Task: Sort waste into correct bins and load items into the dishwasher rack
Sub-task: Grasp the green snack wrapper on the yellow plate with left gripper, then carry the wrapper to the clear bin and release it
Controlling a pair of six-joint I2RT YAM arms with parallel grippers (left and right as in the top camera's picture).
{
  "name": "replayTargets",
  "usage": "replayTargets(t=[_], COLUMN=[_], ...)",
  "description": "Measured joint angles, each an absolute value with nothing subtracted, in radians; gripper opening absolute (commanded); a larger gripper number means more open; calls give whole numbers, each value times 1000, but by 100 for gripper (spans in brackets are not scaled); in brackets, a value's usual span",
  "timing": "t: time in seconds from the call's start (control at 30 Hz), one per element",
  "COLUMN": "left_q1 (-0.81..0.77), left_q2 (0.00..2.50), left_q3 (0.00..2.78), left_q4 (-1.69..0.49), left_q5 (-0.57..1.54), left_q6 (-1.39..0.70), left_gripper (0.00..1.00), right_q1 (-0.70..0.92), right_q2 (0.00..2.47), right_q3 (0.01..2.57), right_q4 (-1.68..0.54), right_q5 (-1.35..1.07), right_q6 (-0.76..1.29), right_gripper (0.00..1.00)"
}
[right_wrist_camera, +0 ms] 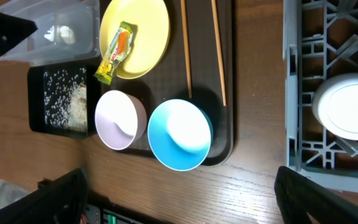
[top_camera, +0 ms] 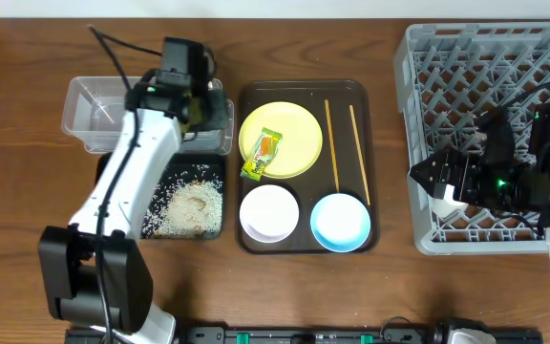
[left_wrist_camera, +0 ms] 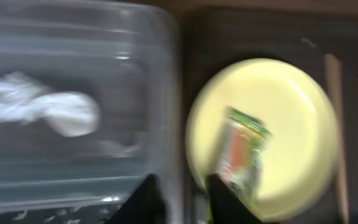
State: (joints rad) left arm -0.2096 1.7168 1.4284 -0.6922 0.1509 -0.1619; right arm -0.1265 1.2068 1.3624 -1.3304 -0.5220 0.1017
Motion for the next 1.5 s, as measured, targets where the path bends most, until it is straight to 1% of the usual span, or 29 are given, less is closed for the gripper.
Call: replayTargets(t=[0.03, 0.2, 0.27, 0.33, 0.4, 0.67, 0.7, 0.73, 0.77, 0.8, 0.83, 0.87, 0.9, 0.93, 1.13, 1.3, 1.43, 1.5], left_q1=[-255, -421, -453, -467, -466, -461, -461, -461, -461, -461, -461, -461, -461, -461, -461, -447, -380, -327], left_q2=[1706, 1698, 1711, 1747, 1804, 2028, 2039, 2053, 2059, 2061, 2061, 2061, 2061, 2061, 2040, 1885, 1726, 1692], left_q3=[1428, 1428, 1428, 1428, 1428, 1414, 1414, 1414, 1414, 1414, 1414, 1414, 1414, 1414, 1451, 1496, 1533, 1547], left_q4=[-692, -697, -697, -697, -692, -664, -659, -650, -646, -643, -639, -636, -635, -638, -738, -757, -755, -755], left_q5=[151, 89, 66, 46, 33, 14, 14, 13, 14, 17, 13, 12, 12, 11, 8, 7, -31, -54], left_q6=[-156, -125, -121, -119, -116, -114, -115, -115, -116, -114, -115, -115, -114, -110, -123, -134, -134, -134], left_gripper=[49, 64, 68, 75, 76, 75, 74, 70, 61, 50, 36, 20, 9, 6, 6, 6, 6, 7], right_q1=[-126, -126, -126, -126, -126, -126, -126, -126, -126, -126, -126, -126, -126, -126, -126, -126, -126, -126], right_q2=[1207, 1207, 1207, 1207, 1207, 1207, 1207, 1207, 1207, 1207, 1207, 1207, 1207, 1207, 1207, 1207, 1207, 1207], right_q3=[1362, 1362, 1362, 1362, 1362, 1362, 1362, 1362, 1362, 1362, 1362, 1362, 1362, 1362, 1362, 1362, 1362, 1362], right_q4=[-1330, -1330, -1330, -1330, -1331, -1330, -1330, -1330, -1330, -1330, -1330, -1331, -1331, -1331, -1331, -1330, -1328, -1328], right_q5=[-522, -522, -522, -522, -522, -520, -520, -520, -520, -520, -520, -520, -520, -520, -520, -520, -519, -520], right_q6=[102, 102, 102, 102, 102, 102, 102, 102, 102, 102, 101, 102, 101, 102, 102, 102, 102, 102], right_gripper=[94, 94, 94, 94, 94, 94, 94, 94, 94, 94, 94, 94, 94, 94, 94, 94, 94, 94])
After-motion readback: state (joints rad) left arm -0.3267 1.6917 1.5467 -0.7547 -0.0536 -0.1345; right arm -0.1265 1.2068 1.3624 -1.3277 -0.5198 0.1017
